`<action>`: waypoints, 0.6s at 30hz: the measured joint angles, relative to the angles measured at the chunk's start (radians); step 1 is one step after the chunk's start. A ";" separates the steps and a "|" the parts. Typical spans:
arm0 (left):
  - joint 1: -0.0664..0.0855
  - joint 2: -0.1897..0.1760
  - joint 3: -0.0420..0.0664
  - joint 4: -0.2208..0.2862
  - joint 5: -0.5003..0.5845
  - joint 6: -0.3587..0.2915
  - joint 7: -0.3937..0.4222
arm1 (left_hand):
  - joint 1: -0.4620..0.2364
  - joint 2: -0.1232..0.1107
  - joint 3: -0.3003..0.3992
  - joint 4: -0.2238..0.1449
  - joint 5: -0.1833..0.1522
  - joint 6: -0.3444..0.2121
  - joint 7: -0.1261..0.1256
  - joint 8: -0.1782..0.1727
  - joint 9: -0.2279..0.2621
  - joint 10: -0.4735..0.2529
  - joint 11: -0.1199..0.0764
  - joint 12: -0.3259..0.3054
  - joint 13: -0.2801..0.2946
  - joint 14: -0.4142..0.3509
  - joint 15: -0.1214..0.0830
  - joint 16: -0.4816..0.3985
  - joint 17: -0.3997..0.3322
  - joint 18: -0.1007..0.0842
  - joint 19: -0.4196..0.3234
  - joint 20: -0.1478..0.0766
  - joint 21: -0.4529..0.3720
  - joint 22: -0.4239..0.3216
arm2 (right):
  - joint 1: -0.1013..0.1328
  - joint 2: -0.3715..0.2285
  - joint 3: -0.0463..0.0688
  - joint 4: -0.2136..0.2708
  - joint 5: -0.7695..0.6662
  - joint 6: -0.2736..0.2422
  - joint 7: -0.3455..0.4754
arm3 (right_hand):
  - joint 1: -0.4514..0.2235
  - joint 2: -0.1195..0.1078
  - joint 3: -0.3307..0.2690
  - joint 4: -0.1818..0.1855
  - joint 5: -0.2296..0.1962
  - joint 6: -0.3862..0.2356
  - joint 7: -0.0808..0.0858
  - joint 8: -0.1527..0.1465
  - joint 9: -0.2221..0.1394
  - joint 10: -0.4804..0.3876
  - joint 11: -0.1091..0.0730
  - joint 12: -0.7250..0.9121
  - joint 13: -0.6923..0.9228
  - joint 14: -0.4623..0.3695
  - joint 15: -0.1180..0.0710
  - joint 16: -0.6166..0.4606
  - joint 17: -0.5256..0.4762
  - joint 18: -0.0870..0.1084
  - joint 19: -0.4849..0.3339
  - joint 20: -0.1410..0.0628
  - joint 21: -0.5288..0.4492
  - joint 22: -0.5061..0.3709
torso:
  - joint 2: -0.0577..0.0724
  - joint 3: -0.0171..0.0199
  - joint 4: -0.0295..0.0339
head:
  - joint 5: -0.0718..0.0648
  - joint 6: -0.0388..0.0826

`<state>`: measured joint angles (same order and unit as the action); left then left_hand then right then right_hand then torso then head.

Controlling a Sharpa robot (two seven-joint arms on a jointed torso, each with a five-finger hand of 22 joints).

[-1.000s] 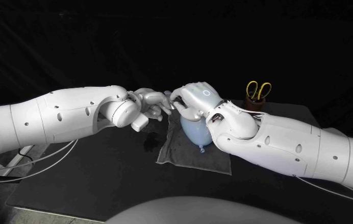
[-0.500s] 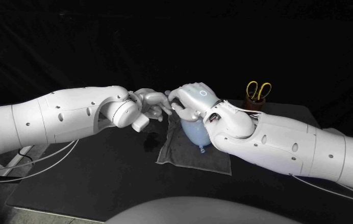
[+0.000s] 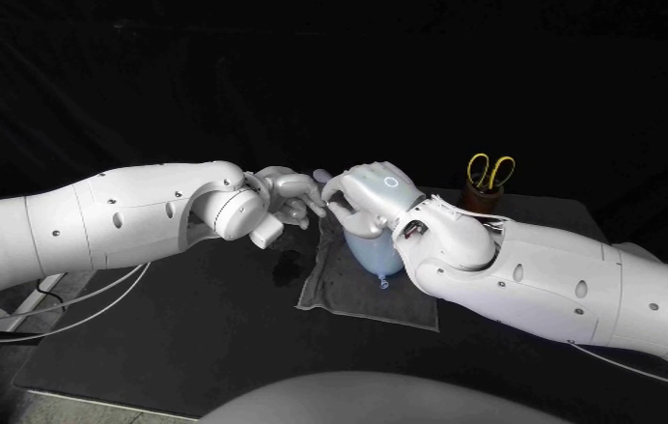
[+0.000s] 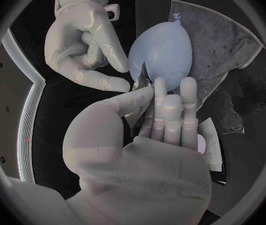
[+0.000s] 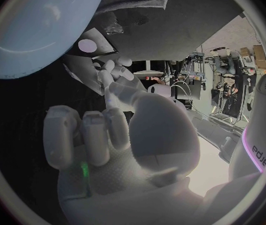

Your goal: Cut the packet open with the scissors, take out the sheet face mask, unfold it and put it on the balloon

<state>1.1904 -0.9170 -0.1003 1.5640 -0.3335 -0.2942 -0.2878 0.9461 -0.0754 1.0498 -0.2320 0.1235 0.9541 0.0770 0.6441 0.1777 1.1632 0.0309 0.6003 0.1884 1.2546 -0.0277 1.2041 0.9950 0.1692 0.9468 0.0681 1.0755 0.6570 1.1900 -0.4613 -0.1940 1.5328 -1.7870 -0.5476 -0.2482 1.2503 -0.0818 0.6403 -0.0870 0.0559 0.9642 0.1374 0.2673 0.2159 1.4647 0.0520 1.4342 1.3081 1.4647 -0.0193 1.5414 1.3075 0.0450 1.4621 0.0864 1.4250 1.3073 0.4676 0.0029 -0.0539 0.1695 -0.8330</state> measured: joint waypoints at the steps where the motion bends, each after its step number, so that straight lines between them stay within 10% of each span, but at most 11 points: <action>1: 0.000 0.000 0.000 0.000 0.000 0.000 0.000 | 0.000 0.000 0.000 0.000 0.000 0.000 0.000 0.000 0.000 0.000 0.000 0.000 0.000 0.000 0.000 0.000 0.000 0.000 0.000 0.000 0.000 0.000 | 0.000 -0.003 0.000 0.004 0.000 0.000 -0.001 | 0.000 0.000 0.000 0.000 0.000 0.002 0.001 0.000 0.000 0.000 0.000 0.000 0.000 0.000 0.000 0.001 0.000 0.000 0.000 0.000 0.000 0.000 | 0.000 0.0005 -0.0002 | 0.000 0.000; 18: 0.000 0.001 0.000 -0.004 -0.002 0.002 0.000 | 0.000 0.000 0.000 0.000 -0.002 0.000 0.000 0.000 0.000 -0.002 0.002 0.000 0.000 -0.002 -0.002 0.000 -0.001 0.000 0.000 0.000 0.000 0.000 | -0.007 -0.013 0.000 0.020 -0.002 0.009 -0.015 | 0.000 0.000 0.000 0.000 0.000 0.009 0.001 0.000 0.000 -0.002 -0.002 0.000 -0.001 0.000 0.000 0.003 0.000 0.000 0.000 0.000 0.000 0.001 | -0.001 0.0001 0.0011 | -0.005 0.001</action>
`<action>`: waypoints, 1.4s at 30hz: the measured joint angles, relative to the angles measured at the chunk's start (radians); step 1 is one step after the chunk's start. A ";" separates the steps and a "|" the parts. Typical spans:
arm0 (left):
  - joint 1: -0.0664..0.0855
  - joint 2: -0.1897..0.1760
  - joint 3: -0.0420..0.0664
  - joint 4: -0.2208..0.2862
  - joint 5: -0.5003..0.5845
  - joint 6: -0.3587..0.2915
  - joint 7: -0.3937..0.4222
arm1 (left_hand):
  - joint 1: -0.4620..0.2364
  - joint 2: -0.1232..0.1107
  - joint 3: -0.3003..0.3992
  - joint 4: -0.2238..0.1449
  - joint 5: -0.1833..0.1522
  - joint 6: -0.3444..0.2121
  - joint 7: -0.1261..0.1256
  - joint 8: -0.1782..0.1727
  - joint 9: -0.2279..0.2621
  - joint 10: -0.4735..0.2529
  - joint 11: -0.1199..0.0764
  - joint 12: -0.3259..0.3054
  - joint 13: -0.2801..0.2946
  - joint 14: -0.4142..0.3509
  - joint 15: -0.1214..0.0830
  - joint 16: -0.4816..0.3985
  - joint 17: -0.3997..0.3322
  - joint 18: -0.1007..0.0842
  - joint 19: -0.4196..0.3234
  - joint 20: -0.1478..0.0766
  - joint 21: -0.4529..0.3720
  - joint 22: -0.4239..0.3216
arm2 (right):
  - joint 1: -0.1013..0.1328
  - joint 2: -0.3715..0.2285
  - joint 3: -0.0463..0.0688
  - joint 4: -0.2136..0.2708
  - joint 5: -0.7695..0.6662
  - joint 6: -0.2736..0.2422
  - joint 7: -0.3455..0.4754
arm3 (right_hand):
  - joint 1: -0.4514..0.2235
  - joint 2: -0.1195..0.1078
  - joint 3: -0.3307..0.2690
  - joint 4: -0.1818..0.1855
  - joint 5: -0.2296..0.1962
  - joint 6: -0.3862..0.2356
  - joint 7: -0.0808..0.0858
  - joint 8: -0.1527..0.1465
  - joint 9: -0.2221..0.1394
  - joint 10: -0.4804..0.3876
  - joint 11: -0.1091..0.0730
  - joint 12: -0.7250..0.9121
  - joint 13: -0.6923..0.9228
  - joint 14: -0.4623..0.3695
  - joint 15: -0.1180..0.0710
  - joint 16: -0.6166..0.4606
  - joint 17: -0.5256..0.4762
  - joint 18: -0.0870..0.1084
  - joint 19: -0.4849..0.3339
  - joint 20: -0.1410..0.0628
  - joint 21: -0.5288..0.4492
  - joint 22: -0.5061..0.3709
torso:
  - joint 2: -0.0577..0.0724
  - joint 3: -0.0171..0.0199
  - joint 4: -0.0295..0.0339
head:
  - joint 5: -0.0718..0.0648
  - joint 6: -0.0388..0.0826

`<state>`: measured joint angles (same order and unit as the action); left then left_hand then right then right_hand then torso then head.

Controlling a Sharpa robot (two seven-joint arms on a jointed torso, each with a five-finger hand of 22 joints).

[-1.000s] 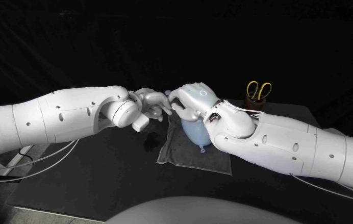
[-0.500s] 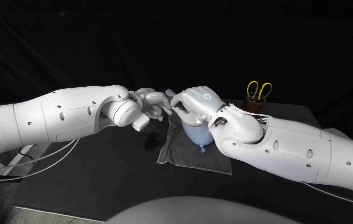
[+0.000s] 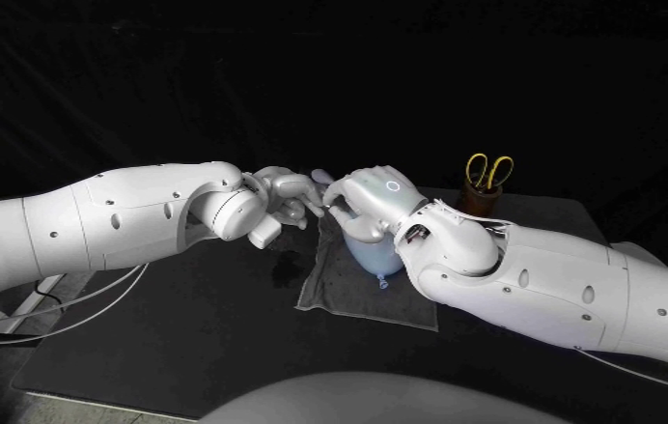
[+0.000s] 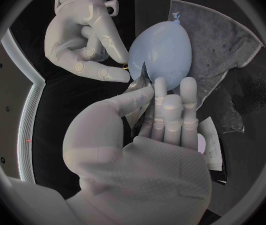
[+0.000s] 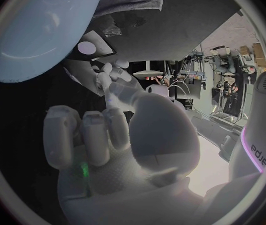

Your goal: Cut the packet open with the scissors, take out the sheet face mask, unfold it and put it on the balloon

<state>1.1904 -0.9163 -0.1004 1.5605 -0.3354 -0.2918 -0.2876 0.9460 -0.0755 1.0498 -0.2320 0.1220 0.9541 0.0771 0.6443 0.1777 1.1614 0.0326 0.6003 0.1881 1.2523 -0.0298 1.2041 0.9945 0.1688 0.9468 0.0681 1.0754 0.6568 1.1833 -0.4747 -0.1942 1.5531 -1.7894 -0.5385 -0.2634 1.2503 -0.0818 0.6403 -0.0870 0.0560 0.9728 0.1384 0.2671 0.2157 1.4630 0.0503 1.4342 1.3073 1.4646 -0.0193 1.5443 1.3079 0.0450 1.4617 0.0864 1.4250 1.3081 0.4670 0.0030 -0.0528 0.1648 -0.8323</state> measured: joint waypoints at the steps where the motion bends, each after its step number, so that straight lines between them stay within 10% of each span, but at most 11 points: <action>1: 0.000 0.000 0.000 0.000 0.000 0.000 0.000 | 0.000 0.000 0.000 0.000 0.000 0.000 0.000 0.000 0.000 0.000 0.000 0.000 0.000 0.000 0.000 0.000 0.000 0.000 0.000 0.000 0.000 0.000 | -0.001 0.003 0.000 -0.005 0.000 0.002 0.000 | 0.000 0.000 0.000 0.000 0.000 0.000 0.000 0.000 0.000 0.000 0.000 0.000 0.000 0.000 0.000 0.000 0.000 0.000 0.000 0.000 0.000 0.000 | 0.000 0.0000 0.0000 | 0.000 0.000; 27: 0.000 0.001 0.000 0.003 -0.001 0.004 0.000 | -0.002 -0.003 0.000 0.000 -0.001 0.000 0.000 0.000 0.000 0.002 -0.002 0.000 0.002 0.000 0.000 0.000 0.000 -0.001 0.000 0.000 0.004 0.002 | -0.008 0.054 -0.001 -0.092 -0.001 0.012 -0.026 | -0.005 0.043 0.005 0.018 0.006 -0.003 0.002 -0.009 -0.004 0.001 0.001 -0.003 0.001 0.000 0.000 -0.002 -0.001 0.000 -0.003 0.000 0.000 0.000 | 0.001 0.0006 0.0006 | 0.000 0.001; 42: 0.000 0.002 0.000 0.013 -0.005 0.010 0.000 | -0.006 0.002 0.003 -0.003 -0.001 -0.002 0.002 0.000 0.000 0.002 -0.002 0.000 0.002 0.002 0.002 0.000 0.000 0.009 0.000 0.000 0.004 0.003 | -0.009 0.093 -0.001 -0.136 -0.002 0.001 -0.053 | -0.004 0.028 -0.001 0.007 0.002 -0.023 0.012 -0.032 -0.012 0.005 0.005 -0.008 0.000 0.000 0.000 -0.003 0.000 0.000 -0.001 0.006 -0.006 0.000 | 0.002 0.0002 0.0006 | -0.007 0.003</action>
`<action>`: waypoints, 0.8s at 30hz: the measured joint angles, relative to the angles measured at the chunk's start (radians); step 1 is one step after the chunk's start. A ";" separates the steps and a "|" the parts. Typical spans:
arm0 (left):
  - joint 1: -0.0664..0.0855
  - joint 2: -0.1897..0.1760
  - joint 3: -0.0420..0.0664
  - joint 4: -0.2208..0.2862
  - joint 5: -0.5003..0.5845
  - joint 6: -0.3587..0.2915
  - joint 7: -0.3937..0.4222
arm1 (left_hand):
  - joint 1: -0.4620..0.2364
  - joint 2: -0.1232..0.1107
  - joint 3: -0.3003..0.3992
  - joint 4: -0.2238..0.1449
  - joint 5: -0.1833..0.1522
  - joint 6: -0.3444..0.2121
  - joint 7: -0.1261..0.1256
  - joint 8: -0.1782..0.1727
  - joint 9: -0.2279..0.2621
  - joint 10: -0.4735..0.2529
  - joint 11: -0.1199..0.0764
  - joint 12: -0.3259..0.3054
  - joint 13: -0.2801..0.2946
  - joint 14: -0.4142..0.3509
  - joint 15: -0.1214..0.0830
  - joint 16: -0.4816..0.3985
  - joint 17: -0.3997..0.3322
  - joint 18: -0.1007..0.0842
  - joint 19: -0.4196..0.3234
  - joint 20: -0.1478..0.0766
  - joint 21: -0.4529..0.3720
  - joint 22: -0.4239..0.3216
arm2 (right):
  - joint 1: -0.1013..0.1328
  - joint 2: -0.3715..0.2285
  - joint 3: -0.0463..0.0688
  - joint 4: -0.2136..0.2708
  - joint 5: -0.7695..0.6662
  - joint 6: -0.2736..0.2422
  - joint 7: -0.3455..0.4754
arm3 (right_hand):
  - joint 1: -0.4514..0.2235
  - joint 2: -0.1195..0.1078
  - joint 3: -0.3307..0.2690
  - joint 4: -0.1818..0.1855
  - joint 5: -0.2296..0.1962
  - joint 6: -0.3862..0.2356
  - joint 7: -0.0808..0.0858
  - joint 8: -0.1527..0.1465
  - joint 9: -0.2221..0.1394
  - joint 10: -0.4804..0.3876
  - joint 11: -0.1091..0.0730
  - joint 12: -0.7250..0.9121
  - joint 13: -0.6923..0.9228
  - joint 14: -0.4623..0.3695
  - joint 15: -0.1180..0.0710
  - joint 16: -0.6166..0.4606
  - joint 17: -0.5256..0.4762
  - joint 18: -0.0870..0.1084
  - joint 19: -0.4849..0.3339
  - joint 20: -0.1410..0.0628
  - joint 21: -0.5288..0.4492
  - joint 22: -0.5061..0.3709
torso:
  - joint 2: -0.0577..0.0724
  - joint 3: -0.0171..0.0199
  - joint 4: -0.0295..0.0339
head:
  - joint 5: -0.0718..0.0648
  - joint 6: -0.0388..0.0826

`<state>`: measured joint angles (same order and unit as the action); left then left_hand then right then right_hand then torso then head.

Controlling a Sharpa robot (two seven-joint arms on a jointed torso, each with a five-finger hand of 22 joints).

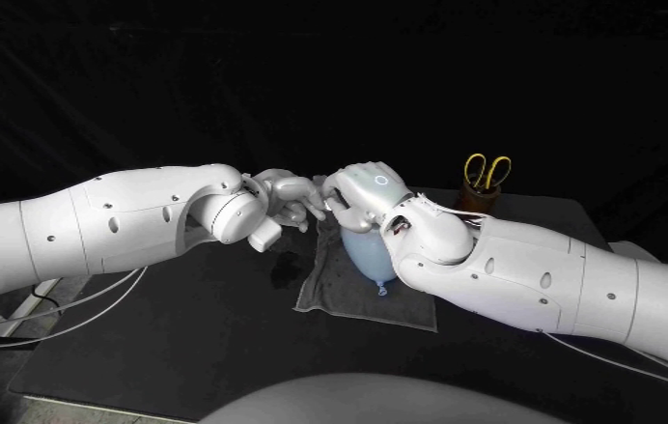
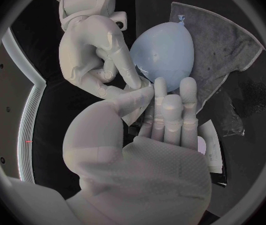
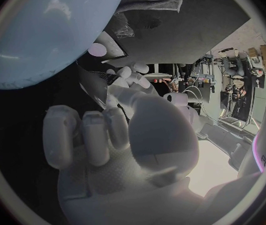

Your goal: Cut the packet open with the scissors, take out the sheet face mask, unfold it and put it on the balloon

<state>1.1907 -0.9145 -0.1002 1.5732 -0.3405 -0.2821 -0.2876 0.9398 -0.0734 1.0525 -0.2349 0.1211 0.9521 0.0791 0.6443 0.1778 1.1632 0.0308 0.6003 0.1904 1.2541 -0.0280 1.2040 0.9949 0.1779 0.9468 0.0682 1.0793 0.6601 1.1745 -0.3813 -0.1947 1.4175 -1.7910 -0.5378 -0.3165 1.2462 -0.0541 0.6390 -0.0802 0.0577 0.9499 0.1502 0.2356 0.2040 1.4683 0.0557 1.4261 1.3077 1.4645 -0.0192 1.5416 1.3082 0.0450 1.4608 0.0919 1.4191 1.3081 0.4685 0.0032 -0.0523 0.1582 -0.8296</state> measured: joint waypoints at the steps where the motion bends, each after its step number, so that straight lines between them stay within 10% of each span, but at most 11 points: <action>1: 0.000 0.000 0.000 0.001 -0.001 0.000 0.000 | 0.000 0.000 0.000 0.000 -0.002 0.000 0.000 0.000 0.000 0.000 0.000 0.000 0.000 0.000 0.000 0.000 0.000 0.000 0.000 0.000 0.000 0.000 | 0.000 0.003 0.000 -0.002 0.000 0.001 -0.001 | -0.001 -0.001 0.000 0.000 0.000 -0.002 0.002 -0.004 0.000 0.000 0.000 0.000 0.000 0.000 0.000 0.000 0.000 0.000 0.000 0.000 0.000 0.000 | 0.000 -0.0002 0.0003 | 0.000 0.000; 24: -0.001 -0.001 -0.001 0.011 -0.028 0.007 0.000 | 0.004 0.004 0.000 0.000 -0.003 0.001 -0.001 0.000 0.000 -0.002 0.002 -0.005 0.000 -0.001 -0.001 0.000 -0.002 -0.001 0.000 0.000 0.000 0.000 | 0.002 0.013 0.002 -0.018 -0.005 0.026 -0.026 | 0.012 -0.089 -0.045 -0.029 -0.003 -0.114 0.034 -0.097 -0.040 -0.021 0.039 -0.049 0.000 0.002 0.027 -0.006 -0.001 0.000 0.005 0.016 -0.032 0.000 | -0.001 0.0004 -0.0006 | 0.000 -0.001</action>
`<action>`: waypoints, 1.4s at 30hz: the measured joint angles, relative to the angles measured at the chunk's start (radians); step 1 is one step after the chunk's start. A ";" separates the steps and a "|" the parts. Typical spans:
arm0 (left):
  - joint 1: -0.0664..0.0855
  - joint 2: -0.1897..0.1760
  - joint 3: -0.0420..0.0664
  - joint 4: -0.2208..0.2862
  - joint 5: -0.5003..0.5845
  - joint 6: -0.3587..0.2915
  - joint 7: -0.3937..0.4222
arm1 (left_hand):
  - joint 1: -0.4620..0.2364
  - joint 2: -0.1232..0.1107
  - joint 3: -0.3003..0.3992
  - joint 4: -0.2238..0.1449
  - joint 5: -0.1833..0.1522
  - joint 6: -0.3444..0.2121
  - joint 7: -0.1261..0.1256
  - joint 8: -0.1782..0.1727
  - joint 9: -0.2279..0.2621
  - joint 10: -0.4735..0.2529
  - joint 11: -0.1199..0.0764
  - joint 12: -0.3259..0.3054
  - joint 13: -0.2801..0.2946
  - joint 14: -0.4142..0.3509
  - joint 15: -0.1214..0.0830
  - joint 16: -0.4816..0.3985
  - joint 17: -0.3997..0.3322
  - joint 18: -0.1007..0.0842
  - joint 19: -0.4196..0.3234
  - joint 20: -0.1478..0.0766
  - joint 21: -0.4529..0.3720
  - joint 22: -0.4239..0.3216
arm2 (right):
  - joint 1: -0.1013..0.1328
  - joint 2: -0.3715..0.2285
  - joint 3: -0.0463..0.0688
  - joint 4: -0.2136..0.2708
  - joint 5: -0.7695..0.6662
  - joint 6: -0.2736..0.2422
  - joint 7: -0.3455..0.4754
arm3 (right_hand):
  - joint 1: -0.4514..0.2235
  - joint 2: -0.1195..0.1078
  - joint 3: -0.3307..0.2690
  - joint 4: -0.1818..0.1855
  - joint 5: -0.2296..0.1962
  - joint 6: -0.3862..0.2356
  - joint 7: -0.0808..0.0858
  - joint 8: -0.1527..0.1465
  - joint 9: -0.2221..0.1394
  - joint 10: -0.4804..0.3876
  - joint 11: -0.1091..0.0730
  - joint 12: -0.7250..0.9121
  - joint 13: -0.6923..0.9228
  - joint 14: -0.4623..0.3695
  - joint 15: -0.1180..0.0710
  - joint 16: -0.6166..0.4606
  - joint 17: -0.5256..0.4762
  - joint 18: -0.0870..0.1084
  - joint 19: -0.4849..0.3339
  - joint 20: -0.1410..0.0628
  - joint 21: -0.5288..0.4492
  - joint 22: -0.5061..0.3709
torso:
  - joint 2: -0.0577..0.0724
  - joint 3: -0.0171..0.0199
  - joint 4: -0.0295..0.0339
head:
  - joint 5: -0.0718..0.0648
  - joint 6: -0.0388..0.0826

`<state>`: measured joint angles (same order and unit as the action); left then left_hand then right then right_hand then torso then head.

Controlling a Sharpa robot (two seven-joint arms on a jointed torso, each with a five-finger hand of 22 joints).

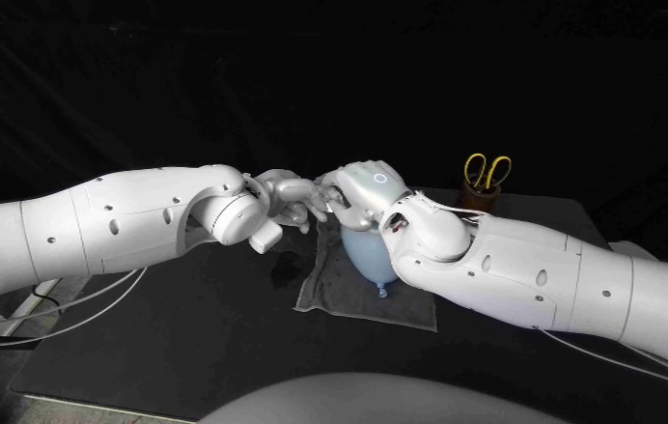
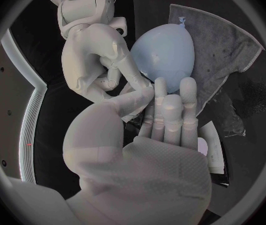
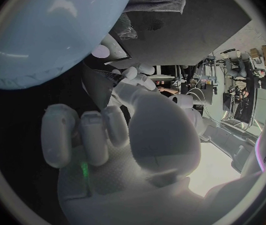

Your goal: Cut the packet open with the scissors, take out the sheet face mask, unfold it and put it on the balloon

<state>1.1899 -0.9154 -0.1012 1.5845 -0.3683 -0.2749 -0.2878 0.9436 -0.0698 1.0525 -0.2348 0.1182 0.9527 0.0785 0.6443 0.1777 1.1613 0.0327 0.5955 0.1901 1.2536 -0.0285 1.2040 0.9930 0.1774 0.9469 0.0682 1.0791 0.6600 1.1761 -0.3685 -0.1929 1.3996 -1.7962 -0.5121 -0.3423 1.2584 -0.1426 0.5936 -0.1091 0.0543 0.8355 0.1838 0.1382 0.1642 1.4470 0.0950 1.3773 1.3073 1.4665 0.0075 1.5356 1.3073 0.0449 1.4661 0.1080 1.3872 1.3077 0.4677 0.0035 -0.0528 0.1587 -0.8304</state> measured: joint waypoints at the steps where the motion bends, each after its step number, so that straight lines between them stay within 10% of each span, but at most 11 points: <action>1: 0.000 0.000 0.000 0.000 -0.002 0.000 0.000 | 0.000 0.000 0.000 0.000 0.000 0.000 0.000 0.000 0.000 0.000 0.000 0.000 0.000 -0.002 -0.002 0.000 0.000 0.000 0.000 0.000 0.000 0.000 | 0.000 0.000 0.000 0.000 0.000 0.004 0.000 | 0.001 -0.001 0.000 0.000 0.000 -0.007 -0.003 -0.004 -0.002 -0.002 0.002 -0.005 0.000 0.000 0.000 0.000 0.000 0.000 0.000 0.000 -0.005 0.000 | 0.000 -0.0001 0.0000 | 0.000 0.000; 13: 0.000 0.000 0.000 0.003 -0.030 0.006 -0.002 | 0.001 0.001 0.000 0.000 0.001 0.000 0.000 0.000 0.000 0.002 -0.002 0.000 0.001 -0.003 -0.003 0.000 -0.003 -0.001 -0.004 -0.004 0.003 0.001 | 0.003 0.003 0.000 -0.008 -0.001 0.060 0.003 | 0.041 0.005 0.014 -0.022 0.000 -0.067 -0.009 -0.027 -0.016 -0.018 -0.011 -0.011 0.001 0.000 0.000 0.006 0.001 0.000 0.000 0.000 -0.015 0.000 | 0.000 -0.0007 0.0005 | -0.002 -0.002; 25: 0.000 0.000 0.000 0.018 -0.098 0.030 -0.002 | 0.001 0.001 0.000 0.000 0.001 0.000 0.000 0.000 0.000 0.002 -0.002 0.000 0.001 -0.003 -0.003 0.000 -0.005 -0.001 -0.004 -0.004 0.003 0.001 | 0.010 0.007 0.000 -0.022 0.006 0.090 0.013 | 0.043 0.007 0.015 -0.021 0.000 0.000 -0.055 -0.026 -0.006 -0.007 -0.062 -0.011 0.001 0.000 -0.037 0.006 0.001 0.000 -0.002 -0.028 -0.015 0.000 | 0.000 -0.0012 0.0012 | -0.003 -0.003; 42: 0.001 0.000 0.001 0.024 -0.150 0.070 -0.003 | 0.001 0.001 0.000 0.000 0.001 0.000 0.000 0.000 0.000 0.002 -0.002 0.000 0.001 -0.002 -0.001 0.000 -0.006 -0.008 -0.004 -0.004 0.003 0.002 | 0.013 -0.004 -0.001 -0.028 0.043 0.040 0.072 | 0.010 0.040 -0.002 0.010 0.000 0.165 -0.062 0.055 0.031 0.011 -0.060 0.012 0.000 0.000 -0.046 0.008 0.000 0.000 0.002 -0.042 -0.007 0.000 | 0.000 -0.0003 -0.0009 | -0.003 -0.003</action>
<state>1.1910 -0.9153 -0.0999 1.6085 -0.5187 -0.2046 -0.2906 0.9447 -0.0689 1.0526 -0.2350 0.1193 0.9527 0.0785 0.6443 0.1777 1.1631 0.0308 0.5954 0.1915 1.2519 -0.0296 1.2040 0.9871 0.1692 0.9431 0.0646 1.0825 0.6624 1.1886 -0.3724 -0.1937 1.3715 -1.7530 -0.4720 -0.2701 1.2683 -0.1023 0.5920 -0.0990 0.0542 1.0002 0.1218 0.1933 0.1949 1.4578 0.0346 1.3892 1.3073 1.4662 -0.0389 1.5435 1.3074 0.0450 1.4680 0.0657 1.3804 1.3080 0.4677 0.0033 -0.0537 0.1555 -0.8335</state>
